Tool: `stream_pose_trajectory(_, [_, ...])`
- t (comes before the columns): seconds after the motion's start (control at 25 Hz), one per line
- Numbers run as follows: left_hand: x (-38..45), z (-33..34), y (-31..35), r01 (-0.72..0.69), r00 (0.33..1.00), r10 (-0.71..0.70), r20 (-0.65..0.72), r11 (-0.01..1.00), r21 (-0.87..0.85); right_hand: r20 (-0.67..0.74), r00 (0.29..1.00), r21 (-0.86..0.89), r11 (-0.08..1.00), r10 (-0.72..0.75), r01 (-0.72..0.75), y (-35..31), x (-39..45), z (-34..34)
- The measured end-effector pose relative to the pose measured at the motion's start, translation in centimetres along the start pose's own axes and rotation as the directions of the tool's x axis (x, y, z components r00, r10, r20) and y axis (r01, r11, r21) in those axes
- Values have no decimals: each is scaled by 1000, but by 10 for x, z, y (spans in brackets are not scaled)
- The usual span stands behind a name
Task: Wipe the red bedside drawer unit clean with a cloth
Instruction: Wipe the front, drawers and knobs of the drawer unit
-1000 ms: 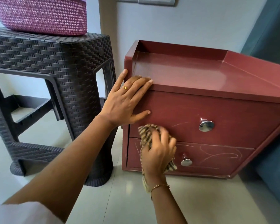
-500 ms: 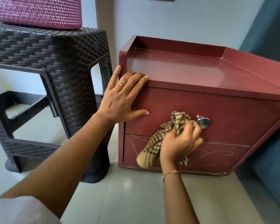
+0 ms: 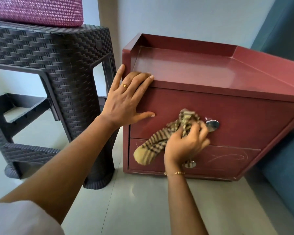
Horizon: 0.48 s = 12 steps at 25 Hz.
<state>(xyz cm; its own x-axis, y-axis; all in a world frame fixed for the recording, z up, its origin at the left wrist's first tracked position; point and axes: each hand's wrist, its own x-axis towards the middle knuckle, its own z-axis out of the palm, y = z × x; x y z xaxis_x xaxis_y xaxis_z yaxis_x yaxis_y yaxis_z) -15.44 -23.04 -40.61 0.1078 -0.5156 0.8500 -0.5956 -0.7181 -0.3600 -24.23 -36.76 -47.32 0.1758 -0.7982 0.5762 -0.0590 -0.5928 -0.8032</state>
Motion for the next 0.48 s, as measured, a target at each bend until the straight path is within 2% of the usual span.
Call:
stream_pose_trajectory(0.08, [0, -1, -1, 0, 1000, 0, 6, 1000, 8, 146, 989, -58, 997, -33, 41, 18, -38, -4])
stream_pose_trajectory(0.12, [0, -1, -1, -1, 1000, 1, 12, 1000, 6, 174, 984, -68, 996, -39, 51, 26, -49, -6])
stream_pose_trajectory(0.2, [1, -2, 0, -4, 1000, 4, 18, 1000, 7, 113, 992, 2, 998, 64, -65, 24, -30, -4])
stream_pose_trajectory(0.28, [1, -2, -1, -2, 1000, 2, 13, 1000, 15, -13, 956, 108, 951, 294, -291, 10, 4, 0])
stream_pose_trajectory(0.32, [1, -1, -1, -1, 1000, 1, 12, 1000, 12, -52, 942, 130, 938, 331, -322, 5, 11, 2])
stream_pose_trajectory(0.36, [0, -1, -1, 1, 1000, -1, 17, 1000, 6, -35, 962, 113, 958, 270, -265, 2, 5, 1])
stream_pose_trajectory(0.4, [-1, 0, 0, 1, 1000, -2, 17, 1000, 9, 27, 992, 65, 990, 124, -125, 5, -11, 3])
stream_pose_trajectory(0.44, [0, 0, 1, -2, 1000, 1, 18, 1000, 12, 141, 989, 0, 999, -38, 38, 12, -36, 4])
stream_pose_trajectory(0.48, [0, 0, 0, -5, 1000, 5, 23, 1000, 7, 250, 956, -54, 984, -153, 172, 23, -64, 4])
